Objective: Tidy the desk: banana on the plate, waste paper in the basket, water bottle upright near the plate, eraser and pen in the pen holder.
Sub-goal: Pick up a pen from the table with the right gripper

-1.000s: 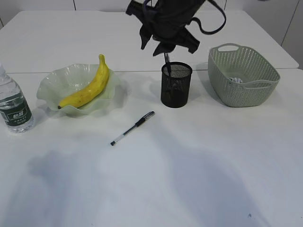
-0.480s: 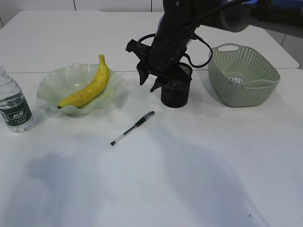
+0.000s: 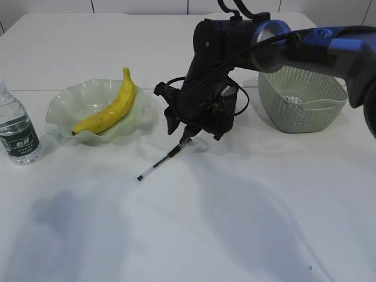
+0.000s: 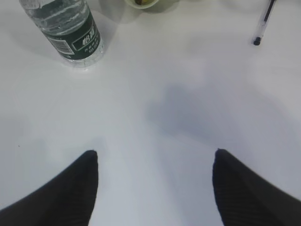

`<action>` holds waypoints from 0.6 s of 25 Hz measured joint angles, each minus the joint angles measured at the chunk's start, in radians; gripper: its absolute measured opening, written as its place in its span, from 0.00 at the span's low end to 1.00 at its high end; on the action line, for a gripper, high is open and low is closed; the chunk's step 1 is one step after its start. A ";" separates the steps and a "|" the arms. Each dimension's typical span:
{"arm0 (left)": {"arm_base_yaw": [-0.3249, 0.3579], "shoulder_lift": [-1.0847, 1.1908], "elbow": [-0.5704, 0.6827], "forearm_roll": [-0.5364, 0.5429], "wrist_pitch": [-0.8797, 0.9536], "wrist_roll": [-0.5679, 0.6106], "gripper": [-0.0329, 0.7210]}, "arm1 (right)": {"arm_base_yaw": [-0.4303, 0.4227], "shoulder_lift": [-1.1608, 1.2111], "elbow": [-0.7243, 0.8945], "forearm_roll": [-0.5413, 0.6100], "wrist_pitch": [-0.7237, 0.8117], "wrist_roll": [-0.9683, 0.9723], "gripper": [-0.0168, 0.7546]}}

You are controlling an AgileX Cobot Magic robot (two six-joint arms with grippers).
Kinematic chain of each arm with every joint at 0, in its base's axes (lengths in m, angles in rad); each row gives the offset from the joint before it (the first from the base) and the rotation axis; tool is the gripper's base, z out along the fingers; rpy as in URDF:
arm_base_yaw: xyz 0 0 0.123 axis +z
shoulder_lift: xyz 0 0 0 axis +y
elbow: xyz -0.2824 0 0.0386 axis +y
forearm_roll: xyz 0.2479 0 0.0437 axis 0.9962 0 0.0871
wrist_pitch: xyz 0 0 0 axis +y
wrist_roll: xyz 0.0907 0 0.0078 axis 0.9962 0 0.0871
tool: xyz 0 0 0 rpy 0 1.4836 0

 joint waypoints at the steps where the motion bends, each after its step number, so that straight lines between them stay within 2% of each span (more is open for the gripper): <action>1: 0.000 0.000 0.000 0.000 0.002 0.000 0.76 | 0.000 0.008 0.000 0.002 -0.005 0.007 0.33; 15: 0.000 0.000 0.000 0.000 0.004 0.000 0.76 | 0.000 0.034 0.000 -0.008 -0.094 0.089 0.33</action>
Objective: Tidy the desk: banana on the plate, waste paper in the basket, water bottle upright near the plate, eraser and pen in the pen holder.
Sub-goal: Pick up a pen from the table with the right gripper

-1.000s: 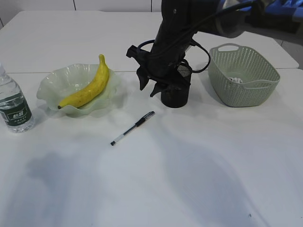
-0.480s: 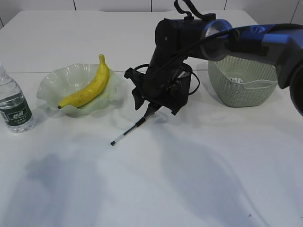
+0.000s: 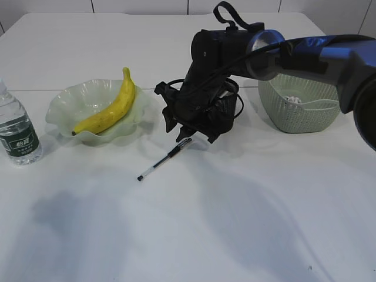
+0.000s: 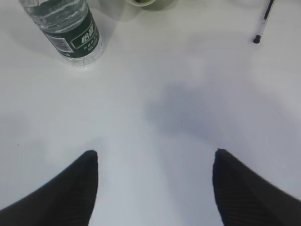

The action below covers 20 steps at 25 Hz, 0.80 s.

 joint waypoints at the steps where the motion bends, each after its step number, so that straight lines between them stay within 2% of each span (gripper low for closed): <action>1: 0.000 0.000 0.000 0.000 0.000 0.000 0.76 | 0.000 0.000 0.000 -0.007 -0.002 0.007 0.33; 20: 0.000 0.000 0.000 0.000 0.001 0.000 0.76 | 0.000 0.022 0.000 -0.056 -0.006 0.068 0.33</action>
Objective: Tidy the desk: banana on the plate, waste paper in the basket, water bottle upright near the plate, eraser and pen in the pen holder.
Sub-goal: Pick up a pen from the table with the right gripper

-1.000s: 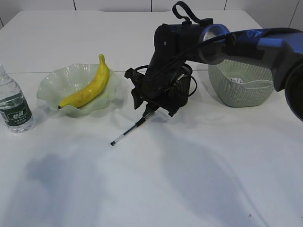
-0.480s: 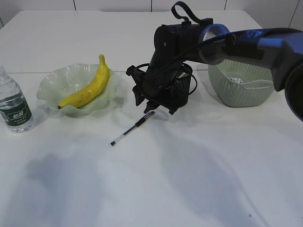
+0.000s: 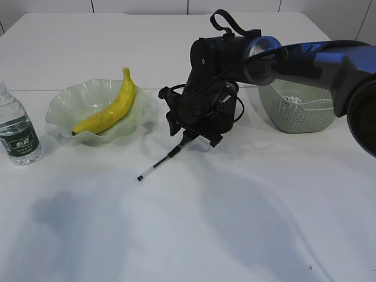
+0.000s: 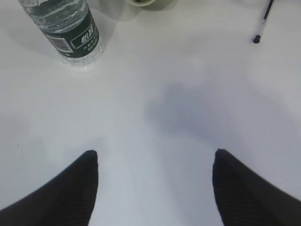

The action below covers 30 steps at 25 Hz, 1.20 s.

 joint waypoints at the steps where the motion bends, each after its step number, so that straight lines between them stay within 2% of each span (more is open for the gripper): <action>1: 0.000 0.000 0.000 0.000 0.000 0.000 0.76 | 0.000 0.000 0.000 -0.002 0.000 0.000 0.33; 13: 0.000 0.000 0.000 -0.002 0.000 0.000 0.76 | 0.000 0.000 0.000 -0.045 0.000 0.046 0.33; 30: 0.000 0.000 0.000 -0.002 0.002 0.000 0.76 | 0.000 0.023 0.000 -0.029 -0.005 0.070 0.33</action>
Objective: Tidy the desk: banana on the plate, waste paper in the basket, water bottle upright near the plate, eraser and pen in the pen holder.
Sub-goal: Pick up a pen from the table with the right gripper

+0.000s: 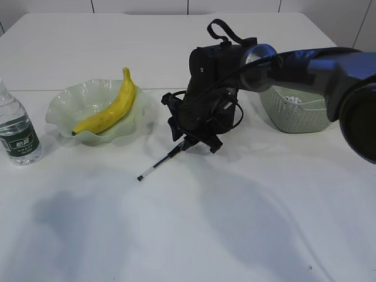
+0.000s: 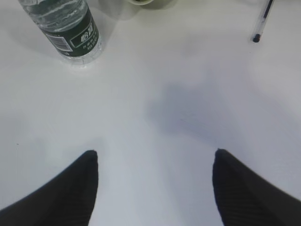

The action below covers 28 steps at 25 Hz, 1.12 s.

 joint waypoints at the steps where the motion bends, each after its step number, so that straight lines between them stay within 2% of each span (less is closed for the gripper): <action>1: 0.000 0.000 0.000 0.000 0.000 0.000 0.76 | 0.000 0.004 0.000 0.002 0.000 0.000 0.33; 19: 0.000 0.000 0.000 0.000 0.002 0.000 0.76 | 0.000 0.027 0.000 0.014 -0.011 0.007 0.33; 28: 0.000 0.000 0.000 0.000 0.003 0.000 0.76 | 0.000 0.027 -0.012 0.001 0.091 0.008 0.33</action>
